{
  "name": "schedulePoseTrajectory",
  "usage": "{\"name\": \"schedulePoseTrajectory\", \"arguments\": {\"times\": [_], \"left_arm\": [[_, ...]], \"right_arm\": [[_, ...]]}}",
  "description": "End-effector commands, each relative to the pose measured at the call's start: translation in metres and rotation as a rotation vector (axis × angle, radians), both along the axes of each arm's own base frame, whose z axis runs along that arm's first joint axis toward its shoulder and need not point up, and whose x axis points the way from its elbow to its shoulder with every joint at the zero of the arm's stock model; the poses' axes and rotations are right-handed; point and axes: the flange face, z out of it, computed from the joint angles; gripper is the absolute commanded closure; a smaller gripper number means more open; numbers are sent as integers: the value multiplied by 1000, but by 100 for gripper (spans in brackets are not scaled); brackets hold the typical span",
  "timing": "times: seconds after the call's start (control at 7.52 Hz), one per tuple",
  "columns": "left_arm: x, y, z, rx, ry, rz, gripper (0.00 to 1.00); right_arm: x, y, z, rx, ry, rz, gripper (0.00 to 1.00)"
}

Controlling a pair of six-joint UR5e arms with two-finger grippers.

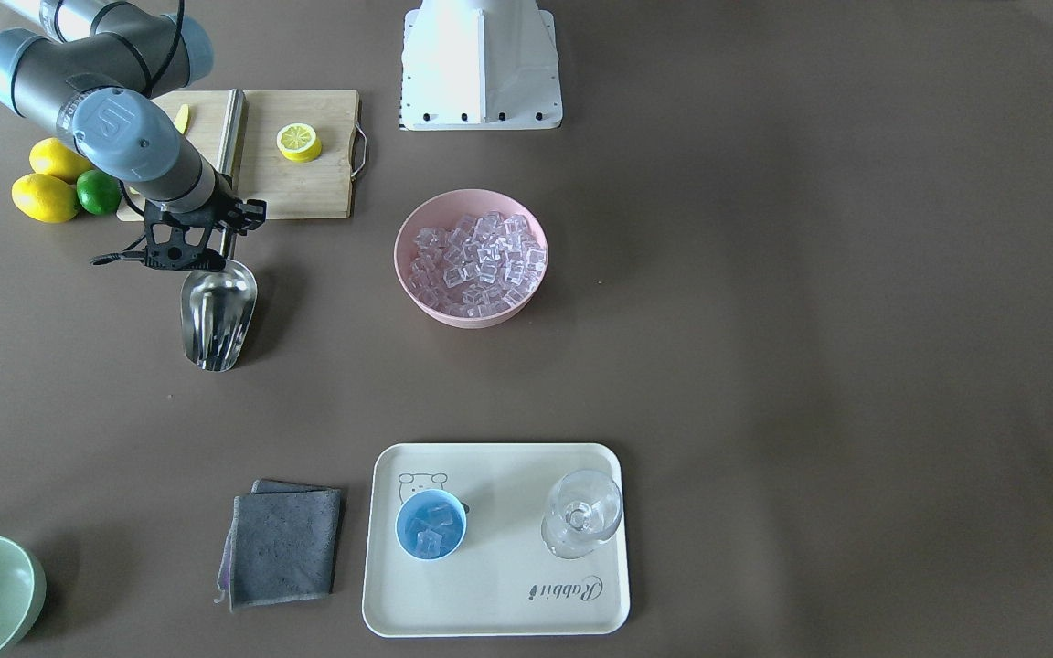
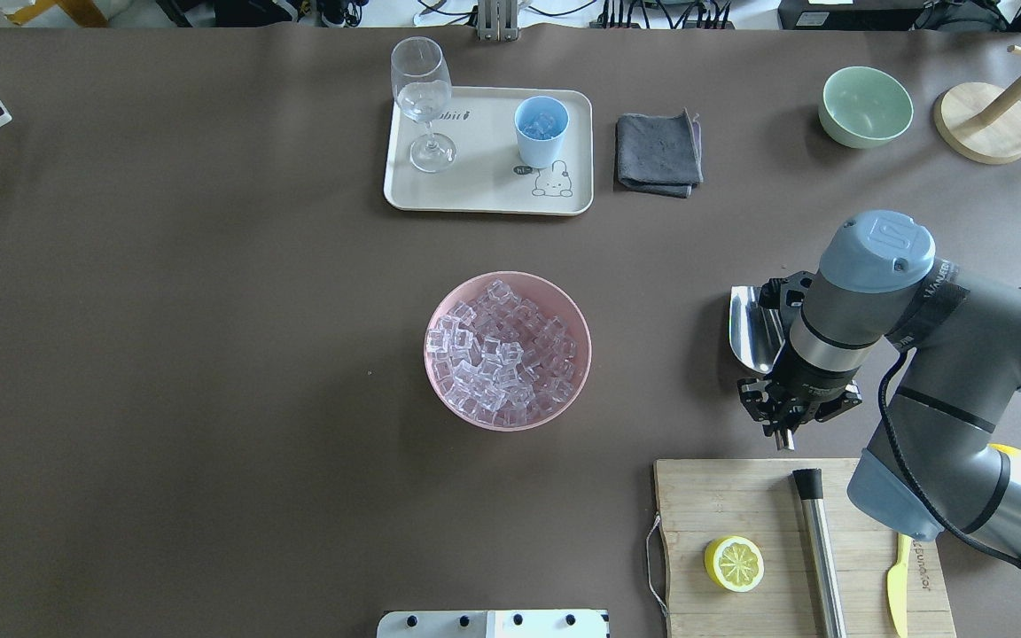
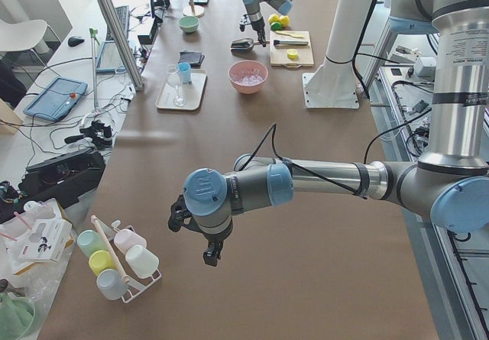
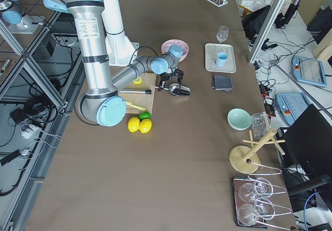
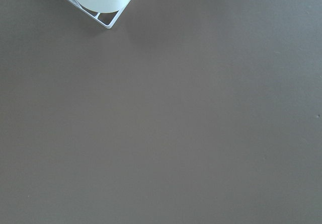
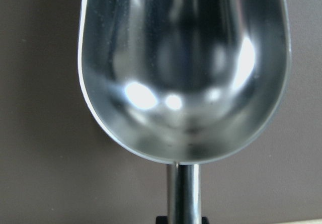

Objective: Put ice in cup with scoop
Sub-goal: 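Lower the scoop onto the table and open the right gripper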

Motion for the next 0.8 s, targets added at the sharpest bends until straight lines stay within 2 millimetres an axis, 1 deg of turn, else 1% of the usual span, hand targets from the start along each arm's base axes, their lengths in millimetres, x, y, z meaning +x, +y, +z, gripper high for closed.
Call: {"name": "schedulePoseTrajectory", "arguments": {"times": [0.0,0.53,0.67], "left_arm": [[0,0,0,-1,0,0,2],[0,0,-1,2,1,1,2],[0,0,0,1,1,1,2]], "right_arm": [[-3,-2,6,9,16,-1,1],[-4,-3,9,12,19,-6,1],[-5,-4,7,17,16,-6,1]]}}
